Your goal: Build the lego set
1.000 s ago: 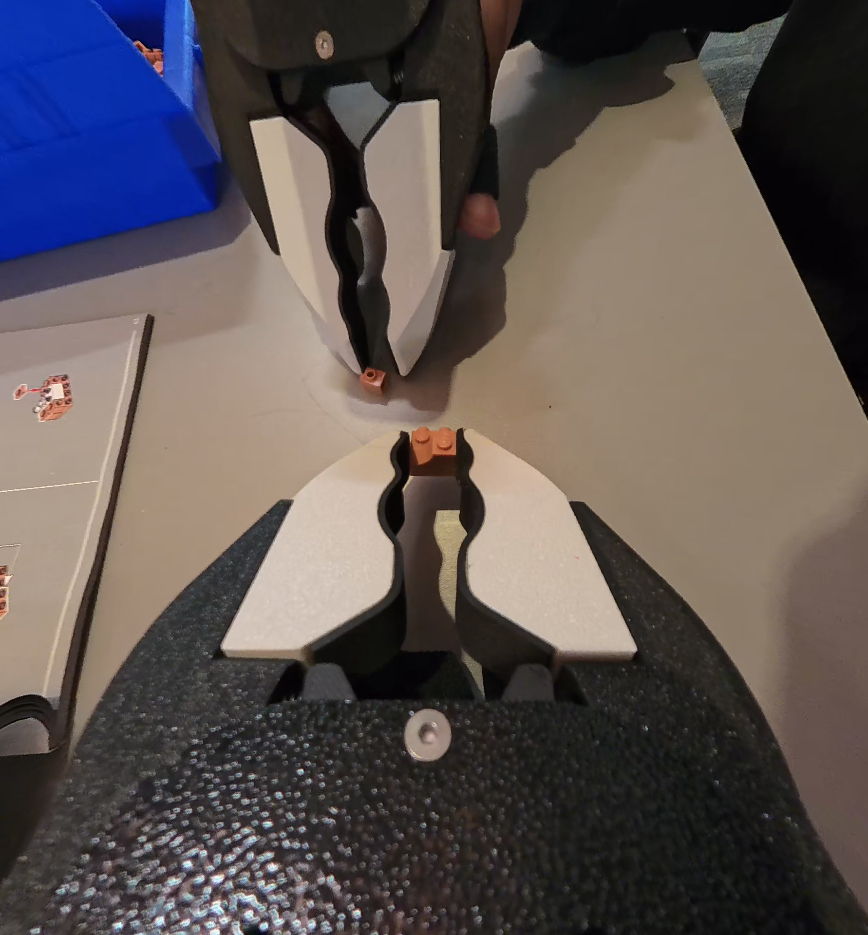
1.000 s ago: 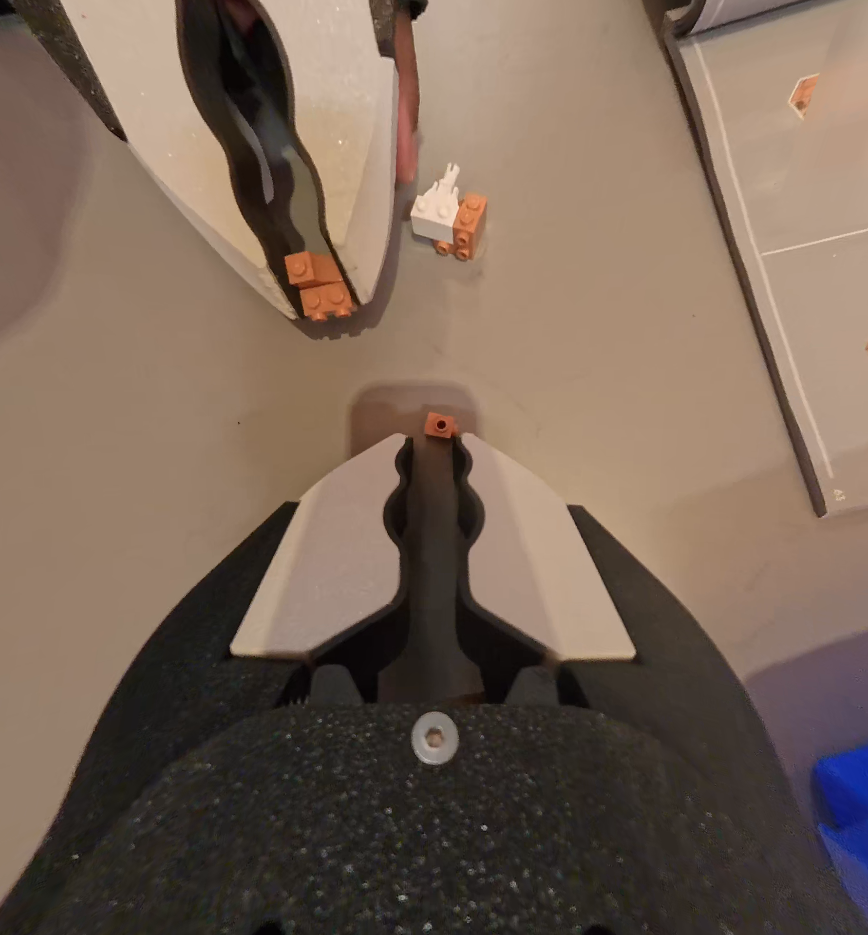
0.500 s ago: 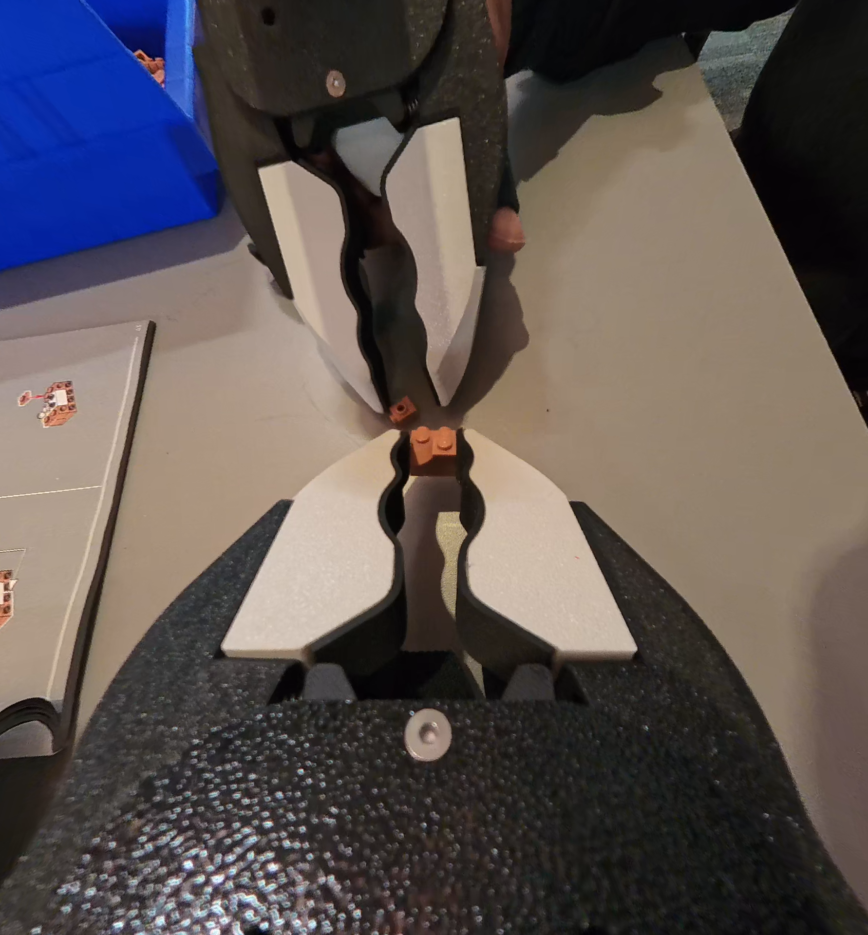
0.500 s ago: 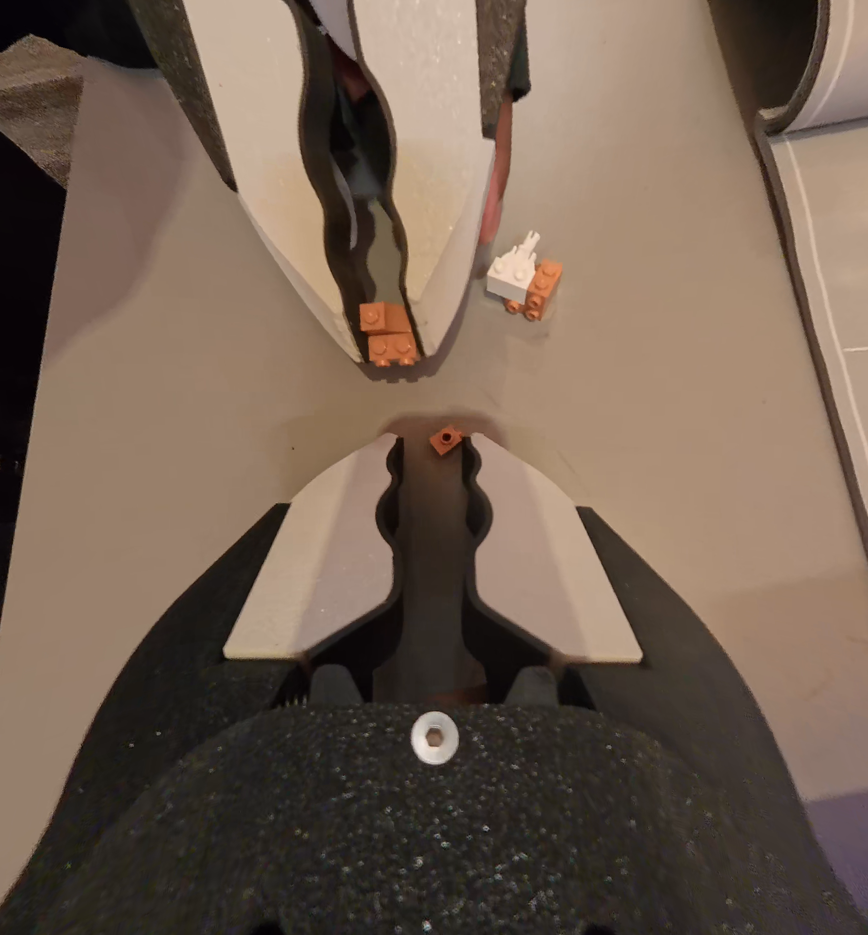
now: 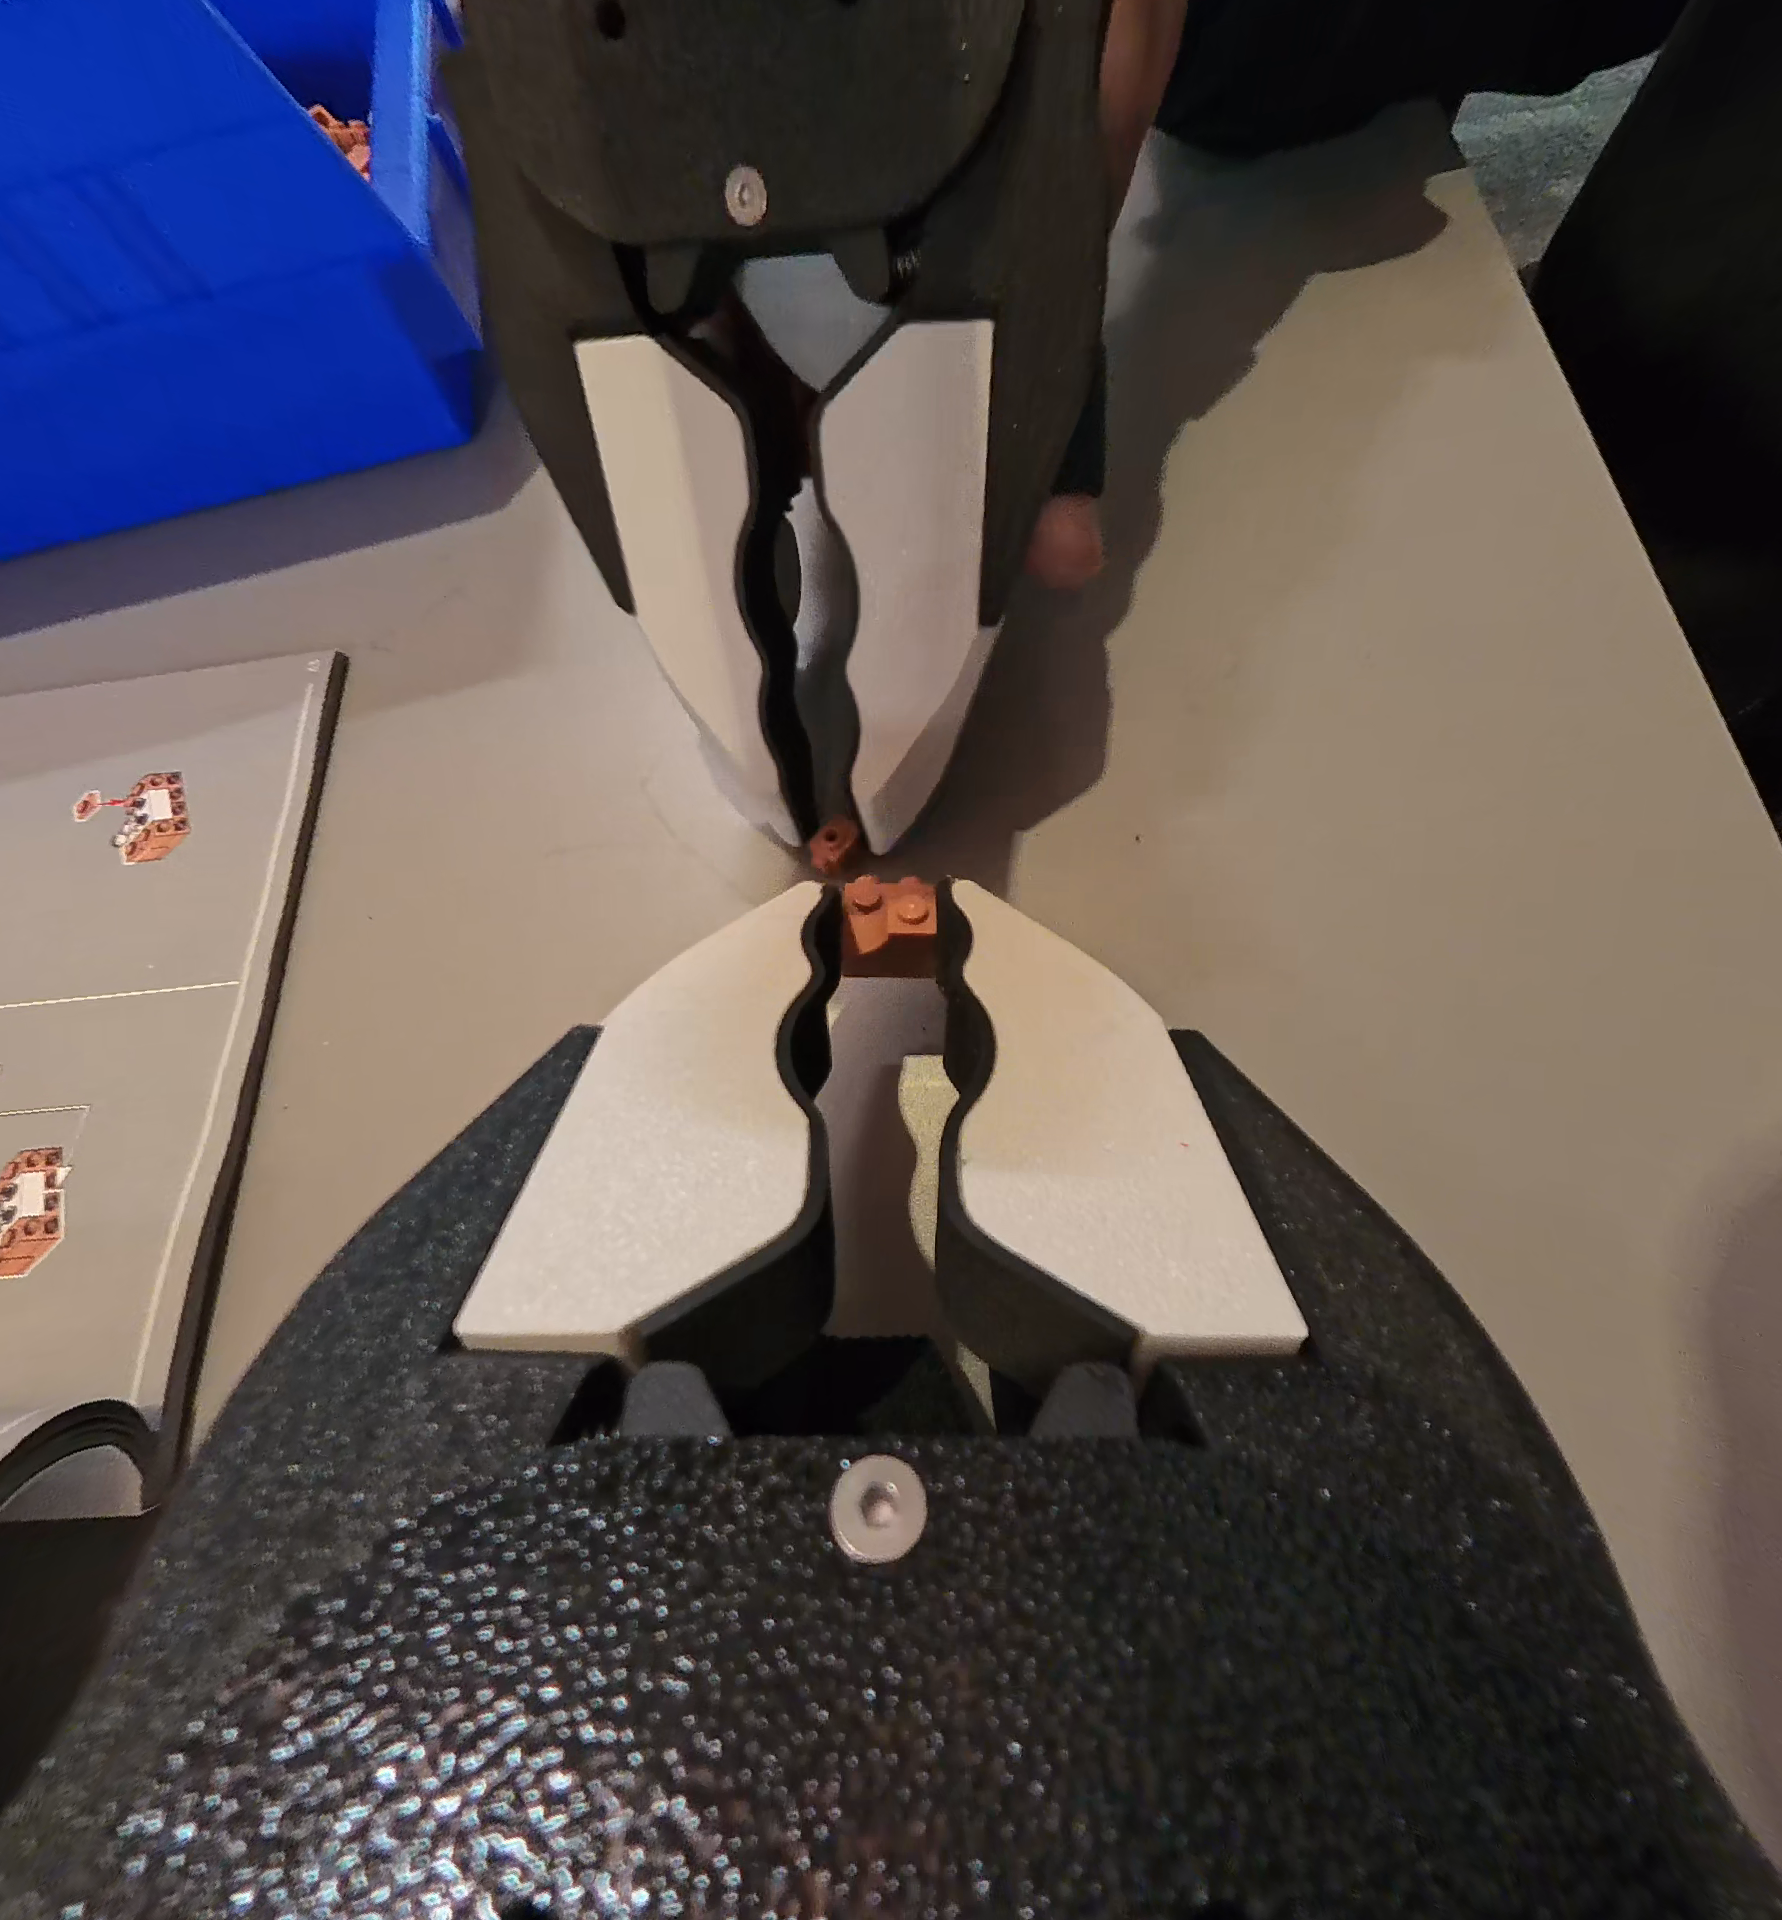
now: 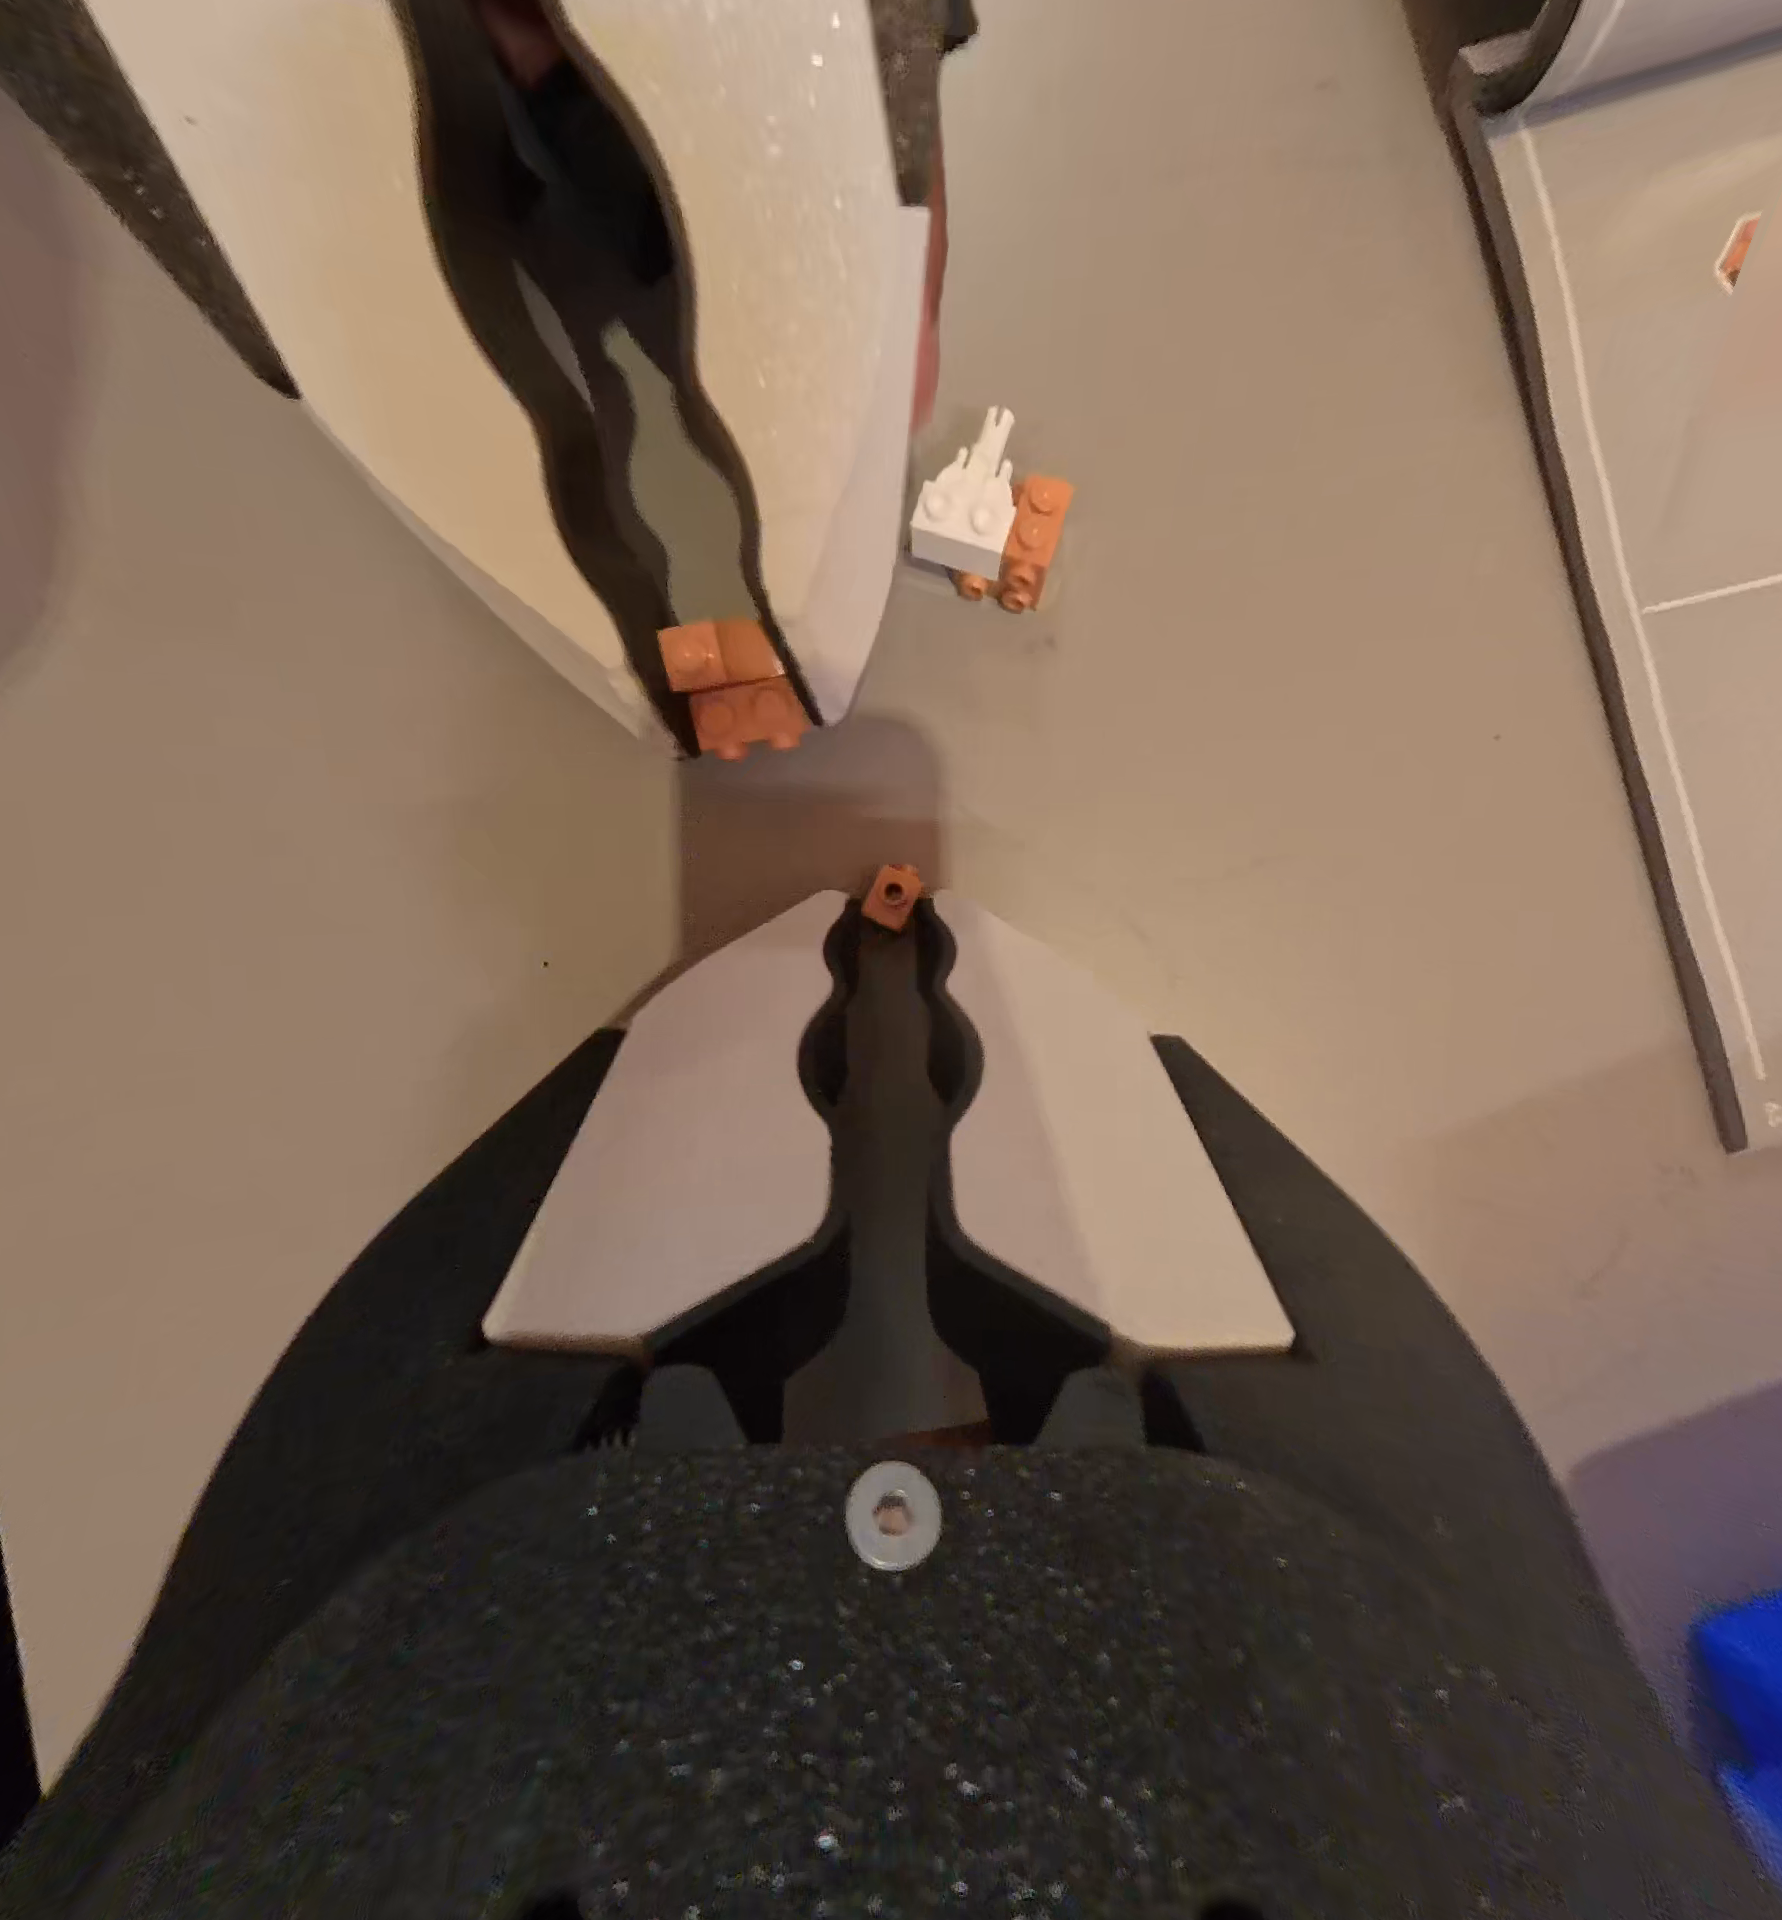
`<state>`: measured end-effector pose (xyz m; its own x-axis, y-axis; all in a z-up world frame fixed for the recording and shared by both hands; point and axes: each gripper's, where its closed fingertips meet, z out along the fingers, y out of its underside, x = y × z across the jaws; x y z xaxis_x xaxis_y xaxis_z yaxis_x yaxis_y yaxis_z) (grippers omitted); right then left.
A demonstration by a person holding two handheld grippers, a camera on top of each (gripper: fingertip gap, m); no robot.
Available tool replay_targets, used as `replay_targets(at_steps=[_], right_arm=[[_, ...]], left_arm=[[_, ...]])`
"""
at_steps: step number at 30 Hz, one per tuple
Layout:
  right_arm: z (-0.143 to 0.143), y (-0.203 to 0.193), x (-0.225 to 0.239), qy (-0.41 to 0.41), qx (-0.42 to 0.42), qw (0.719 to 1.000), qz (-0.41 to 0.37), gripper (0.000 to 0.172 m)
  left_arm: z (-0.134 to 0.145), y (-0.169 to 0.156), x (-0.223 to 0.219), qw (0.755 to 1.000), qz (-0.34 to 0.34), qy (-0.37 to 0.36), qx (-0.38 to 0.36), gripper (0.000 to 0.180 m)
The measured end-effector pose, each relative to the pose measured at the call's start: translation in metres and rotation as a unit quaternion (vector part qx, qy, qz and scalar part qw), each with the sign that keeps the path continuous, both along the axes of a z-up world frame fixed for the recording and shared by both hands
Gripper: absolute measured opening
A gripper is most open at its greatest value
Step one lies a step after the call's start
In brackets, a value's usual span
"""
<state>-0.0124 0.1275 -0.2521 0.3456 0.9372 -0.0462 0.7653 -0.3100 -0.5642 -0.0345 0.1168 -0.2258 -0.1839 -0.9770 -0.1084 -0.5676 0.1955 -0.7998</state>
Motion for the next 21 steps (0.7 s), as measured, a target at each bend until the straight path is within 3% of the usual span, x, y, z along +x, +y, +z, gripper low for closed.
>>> replay_targets(at_steps=[9, 14, 21], right_arm=[[0.0, -0.007, 0.008, 0.006, 0.019, 0.996, 0.089, 0.013], [0.0, -0.008, 0.008, -0.007, 0.011, 0.997, 0.079, 0.024], [0.002, -0.004, 0.005, -0.019, 0.003, 0.999, 0.041, 0.013]], left_arm=[[0.0, -0.002, 0.001, 1.0, -0.003, 0.001, 0.0, 0.017], [-0.001, -0.002, 0.001, 1.0, -0.003, 0.002, 0.0, 0.017], [0.0, -0.002, 0.0, 1.0, -0.004, 0.002, 0.0, 0.017]])
